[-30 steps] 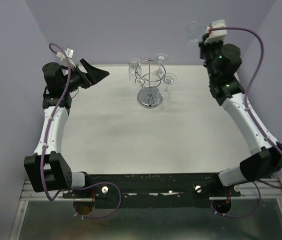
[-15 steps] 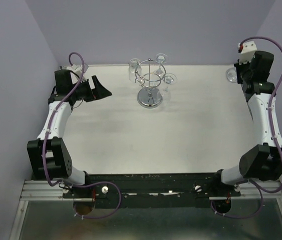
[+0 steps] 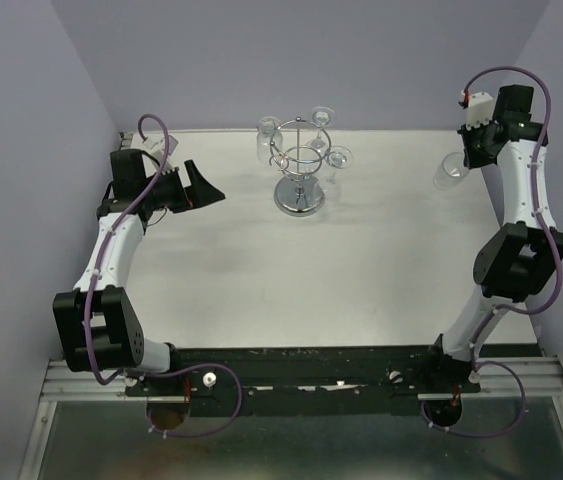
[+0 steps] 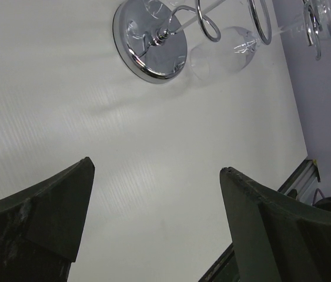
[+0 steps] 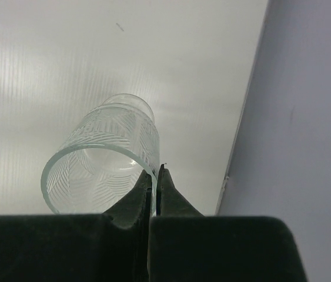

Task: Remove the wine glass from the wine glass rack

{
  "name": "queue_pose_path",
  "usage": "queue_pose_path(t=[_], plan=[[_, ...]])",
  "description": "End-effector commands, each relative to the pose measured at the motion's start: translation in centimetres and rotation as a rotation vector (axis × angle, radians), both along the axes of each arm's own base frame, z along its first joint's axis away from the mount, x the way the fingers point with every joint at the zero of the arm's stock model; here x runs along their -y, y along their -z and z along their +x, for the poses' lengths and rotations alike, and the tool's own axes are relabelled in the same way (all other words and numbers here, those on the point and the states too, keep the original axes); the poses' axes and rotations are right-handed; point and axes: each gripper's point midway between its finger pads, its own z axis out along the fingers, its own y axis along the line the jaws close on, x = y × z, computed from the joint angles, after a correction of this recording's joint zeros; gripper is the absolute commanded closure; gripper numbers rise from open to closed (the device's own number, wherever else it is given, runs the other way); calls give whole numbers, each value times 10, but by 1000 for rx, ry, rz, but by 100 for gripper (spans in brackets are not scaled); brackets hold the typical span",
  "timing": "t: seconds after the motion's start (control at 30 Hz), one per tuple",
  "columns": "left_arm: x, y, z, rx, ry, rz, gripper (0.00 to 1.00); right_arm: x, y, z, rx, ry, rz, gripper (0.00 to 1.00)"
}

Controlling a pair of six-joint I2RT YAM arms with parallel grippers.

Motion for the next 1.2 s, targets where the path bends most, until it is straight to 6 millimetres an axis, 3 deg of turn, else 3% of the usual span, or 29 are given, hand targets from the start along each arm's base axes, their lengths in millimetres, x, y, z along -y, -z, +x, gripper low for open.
queue_pose_path(t=[0.0,0.27,0.87,1.17], plan=[[5,4,-12,14,16,14,1,-11,-3,1,-53,-48,75,99],[8,14,-17,7,17,24,1,-3,38,2,-151,-38,74,99],[5,25,-29,-18,24,71,1,20,79,15,-215,27,58,99],[8,27,-31,-29,62,63,1,24,83,20,-212,39,47,99]])
